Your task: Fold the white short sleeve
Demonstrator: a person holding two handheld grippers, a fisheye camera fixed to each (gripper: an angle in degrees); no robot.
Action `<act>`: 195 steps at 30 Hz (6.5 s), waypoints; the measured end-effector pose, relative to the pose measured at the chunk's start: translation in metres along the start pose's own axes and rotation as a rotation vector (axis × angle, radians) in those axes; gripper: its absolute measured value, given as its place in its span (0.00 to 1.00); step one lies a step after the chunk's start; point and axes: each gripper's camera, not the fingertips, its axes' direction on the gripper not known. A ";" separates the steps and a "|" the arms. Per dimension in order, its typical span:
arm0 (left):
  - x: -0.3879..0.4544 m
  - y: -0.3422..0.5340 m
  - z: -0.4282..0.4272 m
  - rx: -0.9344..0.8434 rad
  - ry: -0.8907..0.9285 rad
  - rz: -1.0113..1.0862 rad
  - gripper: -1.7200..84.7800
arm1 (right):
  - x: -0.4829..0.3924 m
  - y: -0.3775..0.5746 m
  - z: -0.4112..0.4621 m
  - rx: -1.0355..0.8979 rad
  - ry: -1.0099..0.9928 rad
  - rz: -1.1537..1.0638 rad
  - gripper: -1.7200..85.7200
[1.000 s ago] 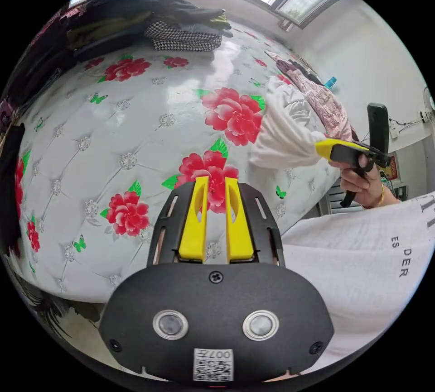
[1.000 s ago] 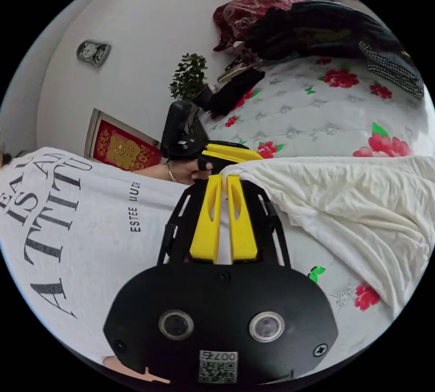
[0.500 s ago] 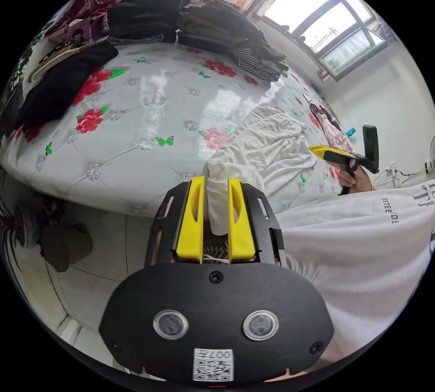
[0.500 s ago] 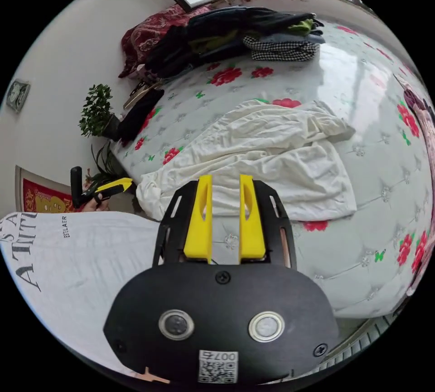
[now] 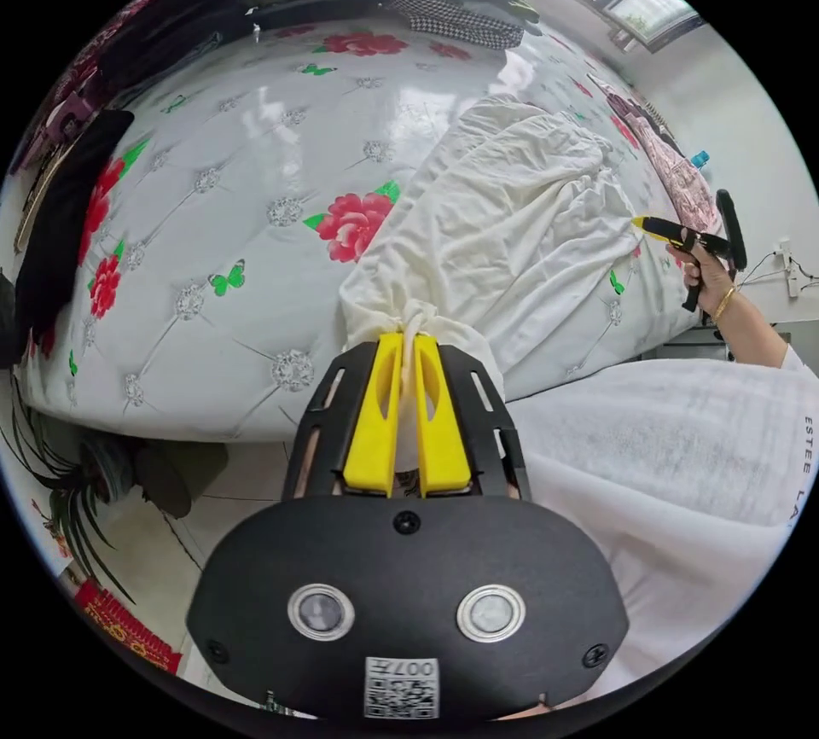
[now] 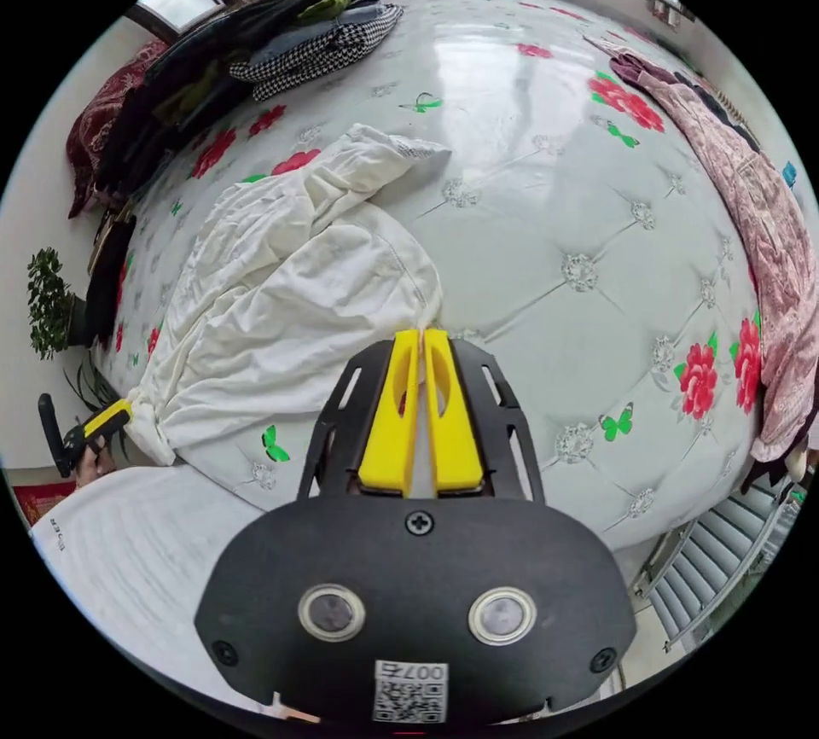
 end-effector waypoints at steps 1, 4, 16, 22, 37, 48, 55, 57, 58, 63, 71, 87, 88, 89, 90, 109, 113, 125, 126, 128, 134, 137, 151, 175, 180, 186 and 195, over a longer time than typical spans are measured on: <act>-0.006 0.004 -0.012 0.033 -0.002 -0.025 0.01 | -0.002 0.001 -0.006 -0.018 -0.055 -0.060 0.03; -0.025 0.014 -0.056 0.157 -0.025 -0.093 0.01 | 0.008 0.016 -0.067 0.202 -0.262 -0.117 0.02; -0.037 0.089 -0.245 0.794 0.141 -0.132 0.01 | 0.069 0.173 -0.346 1.129 -0.579 -0.316 0.02; 0.013 0.104 -0.334 1.024 0.104 0.085 0.01 | 0.059 0.217 -0.405 1.384 -0.484 -0.363 0.02; -0.028 -0.118 -0.208 0.628 -0.082 -0.218 0.12 | 0.095 -0.039 -0.247 0.734 -0.310 0.030 0.02; 0.033 -0.044 0.014 0.073 -0.011 -0.236 0.11 | 0.192 -0.023 -0.055 0.198 -0.135 0.397 0.02; 0.038 -0.096 0.051 -0.023 -0.129 -0.194 0.05 | 0.158 -0.040 -0.043 0.101 -0.091 0.202 0.02; 0.034 -0.119 0.054 -0.044 -0.143 -0.176 0.02 | 0.149 -0.041 -0.042 0.091 -0.136 0.179 0.02; 0.031 -0.137 0.056 -0.067 -0.155 -0.151 0.02 | 0.142 -0.042 -0.041 0.078 -0.168 0.157 0.02; -0.001 -0.230 0.046 -0.139 -0.231 -0.218 0.01 | 0.086 -0.039 -0.034 -0.032 -0.245 -0.013 0.02; 0.011 -0.263 -0.055 0.286 -0.187 -0.205 0.02 | 0.036 -0.053 -0.042 -0.056 -0.420 -0.193 0.02; 0.176 -0.114 0.042 -0.024 0.173 0.276 0.11 | 0.102 -0.124 -0.086 0.152 -0.396 -0.010 0.02; 0.182 -0.114 0.049 -0.065 0.140 0.300 0.11 | 0.105 -0.129 -0.090 0.163 -0.326 -0.024 0.02; 0.184 -0.114 0.051 -0.077 0.133 0.306 0.11 | 0.107 -0.130 -0.092 0.164 -0.293 -0.028 0.02; 0.185 -0.112 0.053 -0.088 0.136 0.306 0.11 | 0.112 -0.134 -0.092 0.152 -0.243 -0.029 0.02; 0.205 -0.084 0.083 -0.118 0.110 0.132 0.01 | 0.058 -0.162 -0.067 0.000 0.033 -0.545 0.09; 0.180 -0.085 0.066 -0.044 0.119 0.024 0.01 | 0.027 -0.161 -0.062 -0.013 0.035 -0.648 0.10; 0.096 -0.041 -0.005 0.191 0.139 -0.236 0.09 | -0.023 -0.134 -0.036 -0.146 0.027 -0.800 0.09; 0.098 -0.036 -0.001 0.191 0.153 -0.239 0.10 | -0.023 -0.136 -0.039 -0.153 0.025 -0.782 0.09; 0.104 -0.026 0.003 0.191 0.168 -0.241 0.12 | -0.020 -0.139 -0.049 -0.132 0.000 -0.757 0.08; 0.114 0.018 0.014 0.142 0.099 -0.211 0.14 | -0.008 -0.135 -0.062 -0.130 0.029 -0.786 0.06; 0.123 0.024 0.029 0.092 0.078 -0.171 0.15 | -0.010 -0.132 -0.043 -0.184 0.073 -0.803 0.05; 0.145 -0.031 0.048 0.094 0.026 -0.002 0.01 | 0.024 -0.130 -0.100 -0.068 -0.204 -0.675 0.02; 0.051 0.061 0.001 0.092 0.111 -0.325 0.13 | 0.062 -0.093 -0.065 -0.137 -0.285 -0.561 0.02; 0.041 0.070 -0.001 0.080 0.081 -0.353 0.16 | 0.075 -0.094 -0.060 -0.130 -0.346 -0.500 0.02; 0.033 0.074 -0.010 0.088 0.115 -0.314 0.17 | 0.065 -0.096 -0.059 -0.126 -0.321 -0.548 0.02; 0.030 0.073 -0.001 -0.058 0.242 -0.070 0.15 | 0.073 -0.098 -0.063 -0.105 -0.345 -0.471 0.02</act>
